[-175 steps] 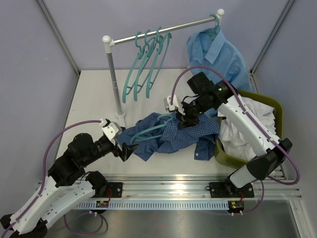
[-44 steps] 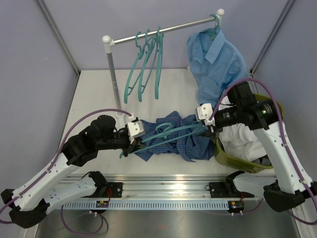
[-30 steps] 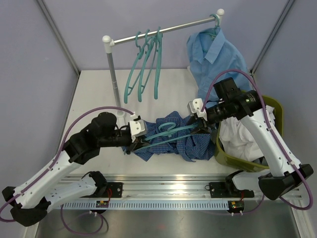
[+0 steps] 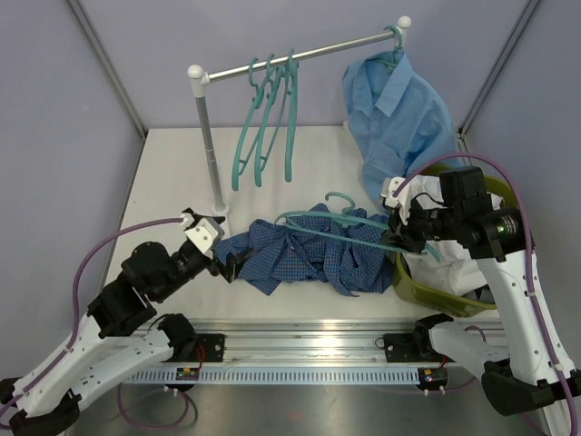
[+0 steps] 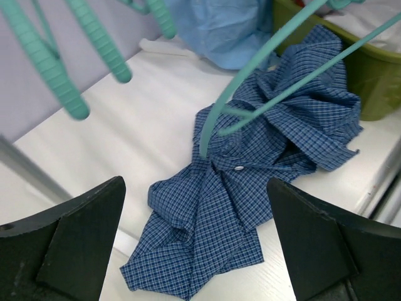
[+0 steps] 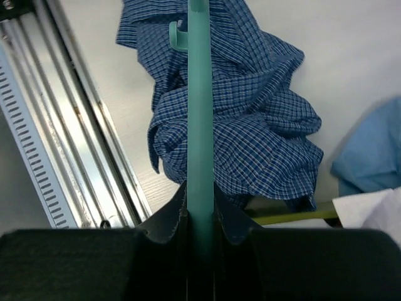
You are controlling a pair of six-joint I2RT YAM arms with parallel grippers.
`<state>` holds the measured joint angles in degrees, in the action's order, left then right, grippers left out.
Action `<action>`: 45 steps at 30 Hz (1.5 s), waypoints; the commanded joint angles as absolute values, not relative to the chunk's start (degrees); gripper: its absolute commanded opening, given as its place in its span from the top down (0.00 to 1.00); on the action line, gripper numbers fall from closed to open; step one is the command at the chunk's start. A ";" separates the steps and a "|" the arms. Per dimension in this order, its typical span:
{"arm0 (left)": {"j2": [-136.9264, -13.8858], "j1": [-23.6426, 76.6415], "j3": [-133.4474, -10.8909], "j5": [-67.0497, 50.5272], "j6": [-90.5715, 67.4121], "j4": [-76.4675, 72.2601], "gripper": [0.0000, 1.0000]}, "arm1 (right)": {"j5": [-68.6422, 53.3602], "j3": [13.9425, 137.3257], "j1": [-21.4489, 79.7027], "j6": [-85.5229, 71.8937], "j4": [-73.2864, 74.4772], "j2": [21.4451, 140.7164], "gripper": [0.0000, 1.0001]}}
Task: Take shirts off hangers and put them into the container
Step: Pass the hanger from the left arm to the right, then hang the hanger back to the clothesline with the right arm
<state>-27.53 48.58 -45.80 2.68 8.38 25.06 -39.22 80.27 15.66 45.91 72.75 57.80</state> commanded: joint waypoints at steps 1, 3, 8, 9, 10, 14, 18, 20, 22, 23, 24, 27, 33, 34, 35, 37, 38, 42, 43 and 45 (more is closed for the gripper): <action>-24.88 48.43 -42.72 10.36 6.77 24.69 0.01 | -31.05 79.54 13.71 34.21 63.31 58.36 1.00; -22.78 48.34 -40.88 11.33 5.98 25.05 0.01 | -28.75 80.15 13.01 29.04 60.48 58.97 1.00; -19.78 48.34 -37.89 12.30 4.31 24.79 0.01 | -21.10 85.51 13.01 18.22 52.65 63.80 1.00; -19.51 48.34 -37.45 12.39 4.13 24.61 0.01 | -20.22 87.95 13.01 16.54 51.78 65.98 1.00; -19.25 48.34 -37.01 12.48 3.96 24.70 0.01 | -17.26 89.11 13.18 14.61 49.51 67.14 1.00; -18.98 48.34 -36.39 12.57 3.17 24.70 0.01 | -8.46 94.13 15.19 8.71 43.96 71.71 1.00; -18.98 48.43 -35.42 12.31 2.64 23.73 0.01 | -0.19 99.46 20.30 6.24 39.91 76.54 1.00; -19.16 48.34 -34.90 12.22 2.29 23.12 0.01 | 4.55 102.73 22.40 4.32 40.34 81.09 1.00; -19.25 48.34 -34.54 12.13 2.02 22.77 0.01 | 8.76 108.00 23.72 4.13 40.87 84.01 1.00; -19.34 48.34 -34.19 12.04 1.85 22.68 0.01 | 9.14 109.76 24.34 3.61 41.04 86.55 1.00; -19.60 48.34 -34.10 11.95 1.85 22.85 0.01 | 9.66 112.47 25.22 3.60 40.70 87.70 1.00; -19.77 48.43 -34.01 12.04 1.49 23.55 0.01 | 9.58 115.21 26.97 3.87 38.07 90.43 1.00; -19.69 48.34 -33.66 12.04 1.58 23.55 0.01 | 8.35 124.62 29.97 3.60 39.02 98.95 1.00; -19.86 48.34 -33.58 12.13 1.58 23.55 0.01 | 8.35 125.32 30.75 3.69 39.11 100.79 1.00; -19.95 48.34 -33.66 12.13 1.58 23.64 0.01 | 8.35 127.07 30.94 3.69 39.29 101.77 1.00; -19.95 48.34 -33.75 11.87 1.58 23.91 0.01 | 8.96 128.23 31.29 3.69 39.90 104.14 1.00; -19.95 48.34 -33.84 11.78 1.41 23.91 0.01 | 9.31 128.58 31.38 3.69 39.99 104.76 1.00; -19.60 48.34 -33.49 11.78 1.76 23.82 0.01 | 11.16 127.53 31.47 4.04 39.73 105.56 1.00; -19.60 48.34 -33.49 11.78 1.84 23.82 0.01 | 11.42 127.27 31.55 4.48 39.64 105.47 1.00; -19.69 48.34 -33.49 11.60 1.93 23.64 0.01 | 11.78 126.65 31.73 4.83 39.29 105.38 1.00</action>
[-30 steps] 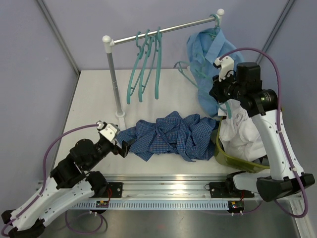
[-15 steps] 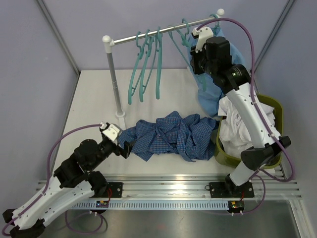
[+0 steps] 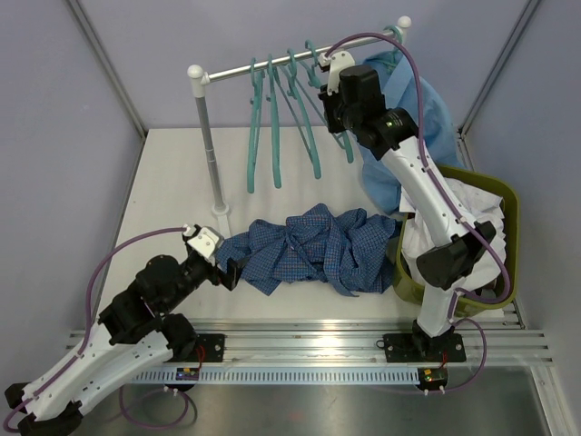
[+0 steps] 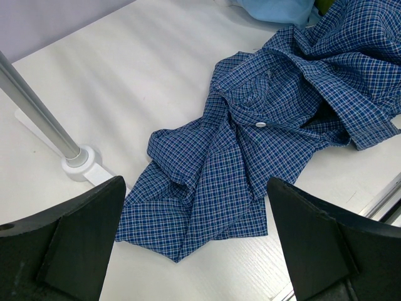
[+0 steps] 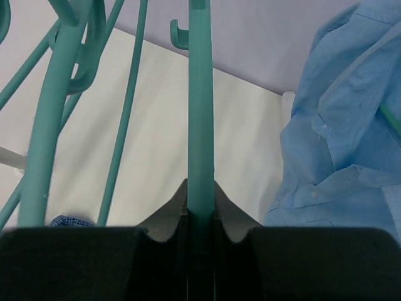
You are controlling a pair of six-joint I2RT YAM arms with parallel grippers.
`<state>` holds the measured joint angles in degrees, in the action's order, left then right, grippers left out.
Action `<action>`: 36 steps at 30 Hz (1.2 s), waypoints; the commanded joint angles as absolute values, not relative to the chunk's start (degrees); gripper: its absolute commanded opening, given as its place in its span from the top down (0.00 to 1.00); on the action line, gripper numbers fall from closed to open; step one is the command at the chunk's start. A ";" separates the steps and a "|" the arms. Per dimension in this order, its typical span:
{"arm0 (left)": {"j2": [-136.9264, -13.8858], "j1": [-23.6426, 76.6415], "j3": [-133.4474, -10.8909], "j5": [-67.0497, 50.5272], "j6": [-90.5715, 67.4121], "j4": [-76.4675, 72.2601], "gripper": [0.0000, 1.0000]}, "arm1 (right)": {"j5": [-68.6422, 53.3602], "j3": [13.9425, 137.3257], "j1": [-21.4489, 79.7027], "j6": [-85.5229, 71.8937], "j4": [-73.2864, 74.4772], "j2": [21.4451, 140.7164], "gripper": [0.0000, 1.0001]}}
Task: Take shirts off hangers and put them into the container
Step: Hang the hanger back to the clothesline with the right arm
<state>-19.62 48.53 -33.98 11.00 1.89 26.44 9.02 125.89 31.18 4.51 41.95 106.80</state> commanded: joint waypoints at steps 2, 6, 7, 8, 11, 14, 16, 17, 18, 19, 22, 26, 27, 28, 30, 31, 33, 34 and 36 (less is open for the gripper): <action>-19.86 48.34 -33.49 11.43 2.02 23.64 0.01 | 11.95 125.86 32.25 5.36 39.11 105.29 0.98; -19.60 48.34 -33.66 11.25 1.93 23.91 0.01 | 10.81 124.46 33.57 7.11 39.64 104.94 0.89; -19.51 48.34 -33.58 11.16 1.93 23.91 0.01 | 10.55 124.28 33.75 8.16 39.99 104.59 0.86; -19.34 48.34 -33.57 11.16 1.93 23.99 0.01 | 10.46 124.19 34.01 8.78 40.51 104.33 0.74; -18.72 48.34 -33.49 11.16 1.93 23.91 0.01 | 13.51 123.75 34.01 12.21 40.96 101.96 0.41; -18.37 48.34 -33.49 10.90 1.93 23.82 0.01 | 16.87 122.52 34.01 17.48 40.69 98.01 0.24; -18.63 48.34 -33.40 10.55 2.02 23.82 0.01 | 16.71 121.56 33.49 21.51 41.57 94.24 0.11; -18.63 48.34 -33.40 10.46 2.11 23.73 0.01 | 15.57 120.42 32.96 22.75 42.01 92.83 0.07; -18.89 48.34 -33.40 10.37 2.11 23.73 0.01 | 12.08 120.15 32.26 23.63 43.93 91.77 0.04; -19.16 48.34 -33.57 10.20 2.20 23.82 0.01 | 9.26 120.32 29.30 24.86 45.51 90.02 0.01; -20.21 48.34 -33.84 9.85 2.20 24.08 0.01 | -3.13 121.46 22.61 25.92 50.27 87.81 0.01; -20.22 48.34 -33.93 9.41 2.02 24.17 0.01 | -15.09 121.73 12.42 34.18 53.79 86.75 0.01; -20.30 48.34 -33.93 9.32 2.02 24.17 0.01 | -16.94 121.12 11.00 35.15 53.27 86.75 0.02; -20.22 48.34 -33.84 9.06 2.02 24.17 0.01 | -19.14 118.85 9.16 36.98 52.30 86.05 0.02; -20.13 48.34 -33.84 9.05 2.02 24.17 0.01 | -21.70 117.34 5.39 36.92 48.26 85.69 0.02; -20.13 48.34 -33.84 8.88 2.11 24.17 0.01 | -22.32 117.60 4.23 36.57 47.73 86.39 0.02; -19.87 48.34 -33.84 8.79 2.11 24.26 0.01 | -23.29 117.86 0.55 33.60 44.93 87.53 0.02; -19.78 48.34 -33.84 8.70 2.11 24.26 0.01 | -23.81 117.34 -0.95 32.79 43.52 87.80 0.02; -19.60 48.34 -33.75 8.61 2.11 24.17 0.01 | -24.34 116.81 -2.98 30.60 39.65 88.06 0.03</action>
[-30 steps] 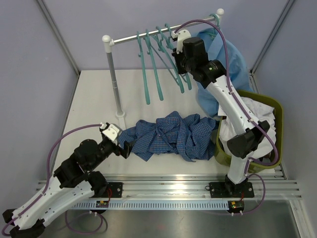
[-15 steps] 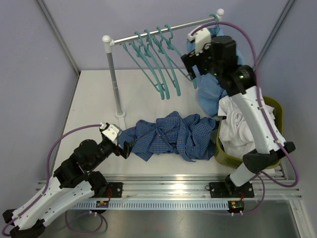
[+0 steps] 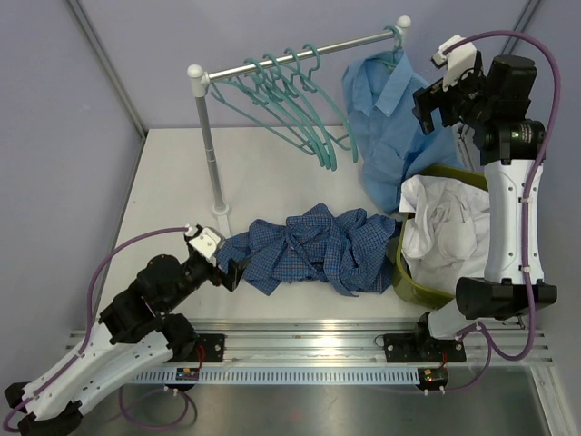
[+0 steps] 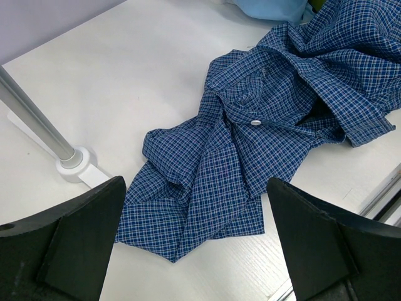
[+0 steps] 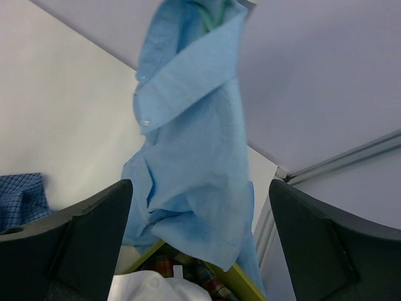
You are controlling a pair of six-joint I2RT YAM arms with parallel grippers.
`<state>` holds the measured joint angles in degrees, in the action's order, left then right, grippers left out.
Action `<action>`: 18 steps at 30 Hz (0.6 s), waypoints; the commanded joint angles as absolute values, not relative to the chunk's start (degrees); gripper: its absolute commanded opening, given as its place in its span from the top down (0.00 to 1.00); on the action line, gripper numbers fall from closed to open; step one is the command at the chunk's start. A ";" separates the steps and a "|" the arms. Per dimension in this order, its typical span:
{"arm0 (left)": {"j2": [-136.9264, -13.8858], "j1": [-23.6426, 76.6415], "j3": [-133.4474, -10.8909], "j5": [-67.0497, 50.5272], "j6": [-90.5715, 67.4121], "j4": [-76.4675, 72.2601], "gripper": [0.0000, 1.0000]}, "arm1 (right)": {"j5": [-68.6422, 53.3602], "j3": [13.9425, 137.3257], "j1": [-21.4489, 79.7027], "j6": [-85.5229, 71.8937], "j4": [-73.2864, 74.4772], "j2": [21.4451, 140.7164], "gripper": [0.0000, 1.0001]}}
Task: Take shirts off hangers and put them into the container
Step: Hang the hanger back to the clothesline with the right arm, then grab a hanger with a shirt on it with the right arm
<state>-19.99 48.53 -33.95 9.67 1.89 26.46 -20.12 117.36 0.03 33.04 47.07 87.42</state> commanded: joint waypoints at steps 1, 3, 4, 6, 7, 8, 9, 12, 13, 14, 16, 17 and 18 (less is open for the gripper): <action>-19.60 48.34 -33.75 8.44 2.11 24.26 0.01 | -24.61 116.81 -4.12 30.41 38.77 88.50 0.02; -19.60 48.34 -33.66 8.26 2.11 24.17 0.01 | -25.75 117.42 -4.57 30.15 38.15 89.90 0.03; -19.77 48.34 -33.66 8.09 2.20 24.08 0.01 | -26.54 118.38 -4.92 30.15 38.32 90.52 0.03; -20.21 48.34 -33.75 7.91 2.37 23.99 0.01 | -29.08 119.52 -5.01 29.27 39.28 91.84 0.04; -20.39 48.34 -33.84 7.74 2.37 23.99 0.01 | -30.22 120.75 -5.01 29.01 39.81 93.24 0.06; -20.74 48.34 -33.84 7.56 2.46 24.08 0.01 | -31.89 121.28 -5.01 28.74 40.68 94.12 0.06; -20.83 48.34 -33.92 7.47 2.46 24.08 0.01 | -32.43 121.81 -5.01 28.13 41.04 95.61 0.08; -20.65 48.34 -33.84 7.29 2.55 24.08 0.01 | -32.26 124.62 -5.01 27.69 42.53 98.77 0.15; -20.48 48.34 -33.84 7.29 2.46 24.08 0.01 | -31.73 126.02 -5.01 27.69 42.97 99.57 0.18; -20.30 48.34 -33.84 7.29 2.37 24.08 0.01 | -31.55 126.64 -5.01 27.77 43.94 100.28 0.19; -20.22 48.34 -33.75 7.29 2.37 23.91 0.01 | -31.55 128.40 -5.01 28.30 44.82 101.95 0.22; -20.30 48.34 -33.66 7.29 2.37 23.91 0.01 | -32.16 129.02 -5.01 28.47 46.04 102.48 0.28; -20.39 48.34 -33.66 7.12 2.46 23.91 0.01 | -32.78 130.33 -5.01 28.65 46.84 103.52 0.31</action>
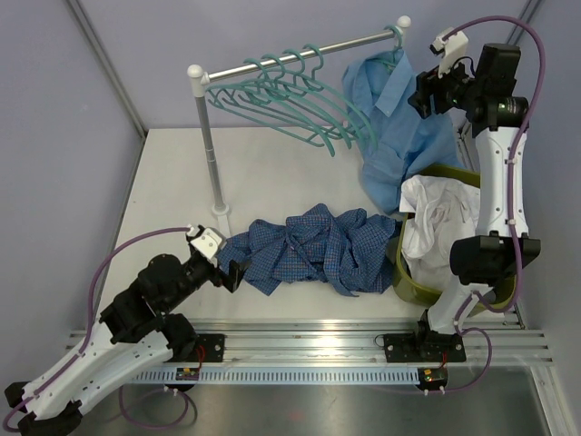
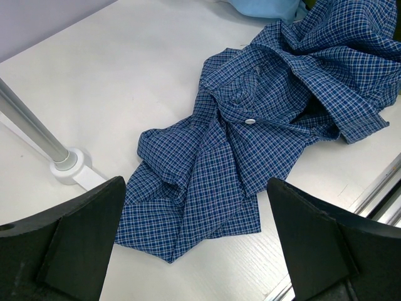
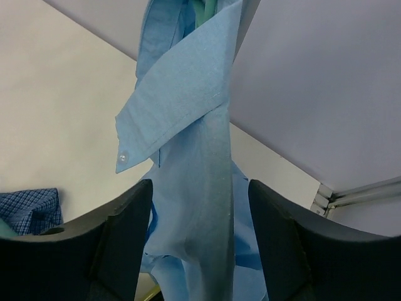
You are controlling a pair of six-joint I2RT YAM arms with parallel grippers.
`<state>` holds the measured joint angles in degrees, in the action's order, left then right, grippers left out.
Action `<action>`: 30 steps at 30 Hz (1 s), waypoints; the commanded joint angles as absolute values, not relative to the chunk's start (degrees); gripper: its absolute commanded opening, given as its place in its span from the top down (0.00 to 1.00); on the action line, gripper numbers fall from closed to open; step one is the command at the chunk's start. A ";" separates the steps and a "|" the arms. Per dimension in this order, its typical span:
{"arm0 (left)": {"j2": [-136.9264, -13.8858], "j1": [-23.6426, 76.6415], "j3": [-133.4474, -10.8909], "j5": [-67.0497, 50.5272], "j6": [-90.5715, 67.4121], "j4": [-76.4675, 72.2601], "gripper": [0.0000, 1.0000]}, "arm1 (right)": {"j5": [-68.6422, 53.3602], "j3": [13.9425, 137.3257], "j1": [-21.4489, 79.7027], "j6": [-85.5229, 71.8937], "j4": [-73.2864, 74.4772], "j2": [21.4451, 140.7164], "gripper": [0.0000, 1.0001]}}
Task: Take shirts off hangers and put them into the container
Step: Grab a hanger with a shirt on it with the right arm
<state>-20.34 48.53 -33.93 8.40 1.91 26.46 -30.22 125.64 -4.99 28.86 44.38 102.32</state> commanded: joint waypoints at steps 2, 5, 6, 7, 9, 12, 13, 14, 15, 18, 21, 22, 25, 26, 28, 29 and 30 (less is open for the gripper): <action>-20.65 48.34 -33.75 7.03 2.55 23.82 0.01 | -34.80 131.57 -5.01 28.74 49.03 104.50 0.45; -21.01 48.34 -33.75 6.86 2.55 23.73 0.01 | -36.38 132.54 -5.01 28.13 49.83 105.38 0.64; -21.09 48.34 -33.75 6.77 2.55 23.82 0.01 | -36.65 132.37 -5.01 28.21 49.83 105.38 0.67; -21.09 48.34 -33.75 6.77 2.55 23.82 0.01 | -37.17 132.36 -5.01 28.13 50.01 105.64 0.70; -21.01 48.34 -33.75 6.77 2.55 23.73 0.01 | -37.79 132.89 -5.01 28.12 50.53 105.82 0.76; -20.92 48.34 -33.75 6.77 2.55 23.82 0.01 | -38.76 133.77 -5.01 28.21 51.85 106.26 0.86; -21.00 48.34 -33.75 6.68 2.55 23.82 0.01 | -39.28 133.86 -5.01 28.13 52.38 106.35 0.87; -20.92 48.34 -33.75 6.68 2.55 23.73 0.01 | -39.46 134.12 -5.01 27.95 52.56 106.43 0.89; -21.09 48.34 -33.75 6.68 2.55 23.82 0.01 | -39.55 134.38 -5.01 27.60 52.73 106.52 0.92; -21.18 48.34 -33.75 6.59 2.55 23.82 0.01 | -39.82 133.95 -5.01 24.18 51.07 105.74 1.00; -21.18 48.34 -33.75 6.59 2.46 23.82 0.01 | -39.81 131.15 -5.01 17.59 45.02 103.37 1.00; -21.09 48.34 -33.75 6.59 2.37 23.82 0.01 | -40.42 130.44 -5.01 15.66 41.87 102.84 1.00; -21.01 48.34 -33.75 6.59 2.37 23.82 0.01 | -41.66 129.55 -5.01 9.94 37.90 101.43 1.00; -21.01 48.34 -33.75 6.59 2.29 23.73 0.01 | -41.66 129.29 -5.01 8.10 37.10 101.08 1.00; -20.74 48.34 -33.75 6.59 2.29 23.82 0.01 | -42.10 128.15 -5.01 6.77 35.08 99.85 1.00; -20.57 48.34 -33.75 6.59 2.29 23.82 0.01 | -42.19 127.62 -5.01 5.98 34.55 98.89 1.00; -20.57 48.34 -33.75 6.59 2.29 23.82 0.01 | -42.36 126.66 -5.01 5.54 33.93 98.53 1.00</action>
<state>-20.78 48.53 -33.93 7.66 1.91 26.46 -39.05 127.22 -5.04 11.38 42.57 104.51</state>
